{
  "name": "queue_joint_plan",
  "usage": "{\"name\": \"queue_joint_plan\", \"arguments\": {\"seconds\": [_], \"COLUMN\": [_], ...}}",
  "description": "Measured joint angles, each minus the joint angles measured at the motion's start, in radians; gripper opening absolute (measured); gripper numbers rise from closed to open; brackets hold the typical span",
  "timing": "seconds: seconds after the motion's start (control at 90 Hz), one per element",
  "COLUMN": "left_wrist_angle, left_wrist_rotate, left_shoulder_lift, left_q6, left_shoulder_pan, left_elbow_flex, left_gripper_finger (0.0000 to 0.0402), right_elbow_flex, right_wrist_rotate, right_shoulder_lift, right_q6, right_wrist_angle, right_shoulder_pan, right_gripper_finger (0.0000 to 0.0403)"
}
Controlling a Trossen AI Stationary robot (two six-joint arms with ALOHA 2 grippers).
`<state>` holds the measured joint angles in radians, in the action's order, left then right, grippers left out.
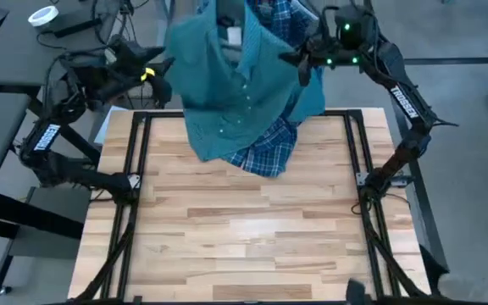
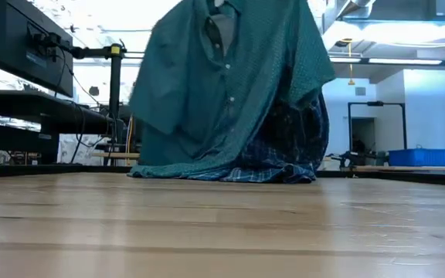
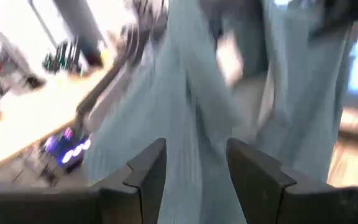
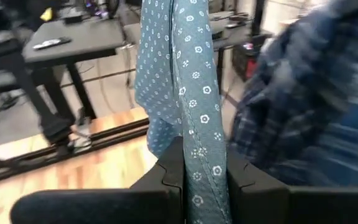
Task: Hang clothes
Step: Unhang the green polo shirt from the hanger rack
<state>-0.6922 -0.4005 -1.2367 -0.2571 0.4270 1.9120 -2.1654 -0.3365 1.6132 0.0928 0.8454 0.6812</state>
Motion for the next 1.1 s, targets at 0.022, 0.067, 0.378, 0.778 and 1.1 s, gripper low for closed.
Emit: {"name": "queue_joint_plan", "arguments": {"seconds": [0.022,0.067,0.378,0.778,1.1], "left_wrist_angle": [0.014,0.033,0.042,-0.114,-0.144], "left_wrist_rotate": [0.0,0.0,-0.021,-0.407,-0.455], "left_shoulder_lift": [-0.01,-0.031,-0.215,-0.311,-0.19], "left_q6": [-0.011,-0.029,-0.1,-0.204,-0.177], "left_shoulder_pan": [-0.014,-0.038,-0.185,-0.195,-0.244], "left_elbow_flex": [0.005,0.019,0.245,0.274,0.278], "left_gripper_finger": [0.015,0.015,0.015,0.015,0.015], "right_elbow_flex": [0.0,0.0,0.0,-0.001,-0.001], "right_wrist_rotate": [0.005,0.018,0.03,0.049,0.055], "right_shoulder_lift": [-0.002,-0.003,-0.004,-0.007,-0.017], "right_q6": [0.004,0.009,0.014,0.027,0.051], "right_wrist_angle": [0.003,0.007,0.027,0.029,0.071], "right_shoulder_pan": [-0.013,-0.037,-0.121,-0.18,-0.18], "right_gripper_finger": [0.0028,0.0028,0.0028,0.0028,0.0028]}}
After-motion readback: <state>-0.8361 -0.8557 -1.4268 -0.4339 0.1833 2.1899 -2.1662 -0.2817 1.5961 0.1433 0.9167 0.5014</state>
